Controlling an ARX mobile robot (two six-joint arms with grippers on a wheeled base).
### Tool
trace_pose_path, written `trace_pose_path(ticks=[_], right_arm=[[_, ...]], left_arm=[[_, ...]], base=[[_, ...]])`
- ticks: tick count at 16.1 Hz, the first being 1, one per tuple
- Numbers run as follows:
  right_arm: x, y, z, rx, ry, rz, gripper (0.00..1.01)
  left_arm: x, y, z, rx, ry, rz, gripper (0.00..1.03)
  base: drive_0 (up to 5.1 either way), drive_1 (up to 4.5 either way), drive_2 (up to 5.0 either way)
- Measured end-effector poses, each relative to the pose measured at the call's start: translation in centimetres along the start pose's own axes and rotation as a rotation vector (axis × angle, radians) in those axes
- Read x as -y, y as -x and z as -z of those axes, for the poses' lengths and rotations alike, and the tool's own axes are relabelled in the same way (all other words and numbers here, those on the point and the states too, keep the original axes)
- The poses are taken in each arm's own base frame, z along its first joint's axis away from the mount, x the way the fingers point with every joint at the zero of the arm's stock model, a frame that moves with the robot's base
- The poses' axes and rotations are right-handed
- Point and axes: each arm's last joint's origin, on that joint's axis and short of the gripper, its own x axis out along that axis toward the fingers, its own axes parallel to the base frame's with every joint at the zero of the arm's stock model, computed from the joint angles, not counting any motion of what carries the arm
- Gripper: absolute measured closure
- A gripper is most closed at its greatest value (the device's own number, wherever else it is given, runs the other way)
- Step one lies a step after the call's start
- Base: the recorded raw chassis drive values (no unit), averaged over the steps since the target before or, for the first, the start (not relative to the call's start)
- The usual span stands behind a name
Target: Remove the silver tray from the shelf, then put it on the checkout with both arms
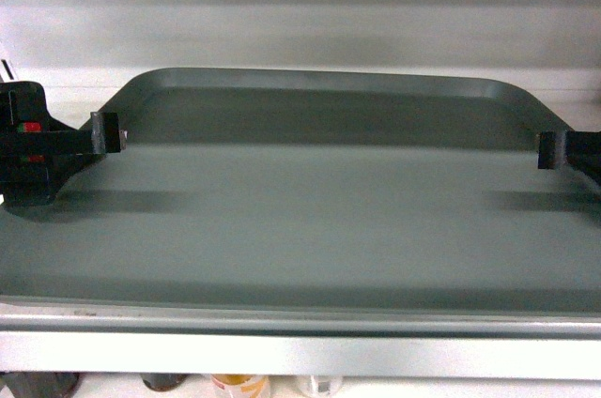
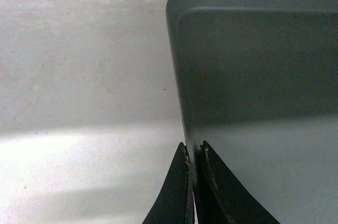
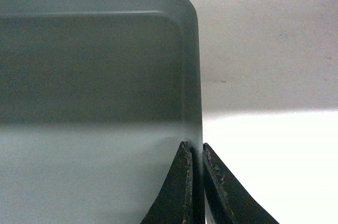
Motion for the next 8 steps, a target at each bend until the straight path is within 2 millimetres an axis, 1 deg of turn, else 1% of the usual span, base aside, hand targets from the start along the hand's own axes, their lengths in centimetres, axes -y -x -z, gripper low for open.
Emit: trace_pose_path(ticks=[8], right_arm=[[-0.02, 0.04, -0.08, 0.004, 0.0, -0.002, 0.99]], left_arm=[[0.01, -0.02, 0.0, 0.001, -0.001, -0.002, 1.0]], base=[[0.1, -4.09, 4.4]])
